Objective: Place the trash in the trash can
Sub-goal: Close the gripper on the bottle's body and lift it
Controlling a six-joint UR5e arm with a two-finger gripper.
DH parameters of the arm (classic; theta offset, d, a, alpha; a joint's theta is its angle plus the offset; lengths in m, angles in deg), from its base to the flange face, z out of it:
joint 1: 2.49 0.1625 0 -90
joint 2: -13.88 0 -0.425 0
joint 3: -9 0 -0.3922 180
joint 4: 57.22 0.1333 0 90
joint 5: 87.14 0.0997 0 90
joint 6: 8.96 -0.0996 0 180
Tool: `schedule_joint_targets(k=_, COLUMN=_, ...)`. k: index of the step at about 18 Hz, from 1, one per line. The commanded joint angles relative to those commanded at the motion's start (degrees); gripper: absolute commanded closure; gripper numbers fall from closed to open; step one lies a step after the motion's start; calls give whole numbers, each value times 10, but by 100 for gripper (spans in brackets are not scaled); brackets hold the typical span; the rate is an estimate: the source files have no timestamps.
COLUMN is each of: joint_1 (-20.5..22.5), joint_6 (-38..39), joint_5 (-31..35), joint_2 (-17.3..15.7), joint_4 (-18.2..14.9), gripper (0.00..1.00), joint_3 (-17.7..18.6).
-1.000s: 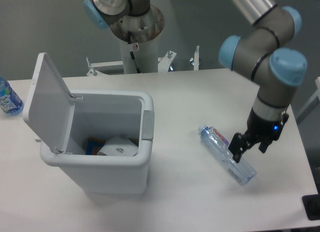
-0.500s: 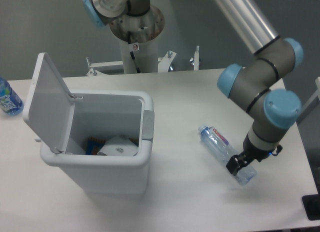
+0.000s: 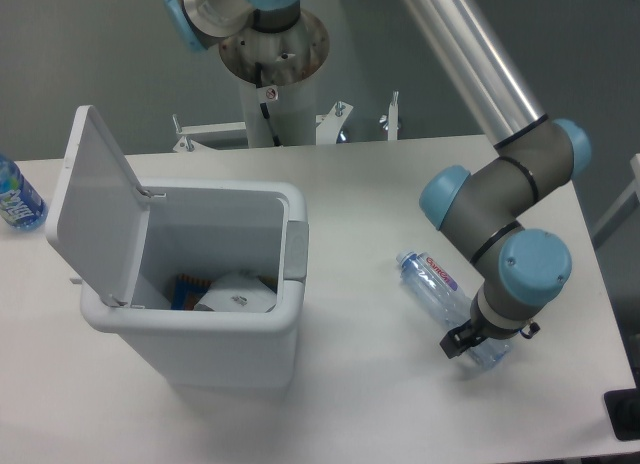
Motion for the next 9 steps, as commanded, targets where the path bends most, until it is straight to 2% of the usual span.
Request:
schedule_joint_targets(k=5, joint_1=-5, joint_6=25, joint_5=24, joint_2=19, joint_4=1, gripper=4, joint_3=-18)
schedule_joint_targets(k=9, joint_1=-10, joint_6=33, joint_5=24, joint_2=22, joint_4=1, gripper=12, joint_3=-22)
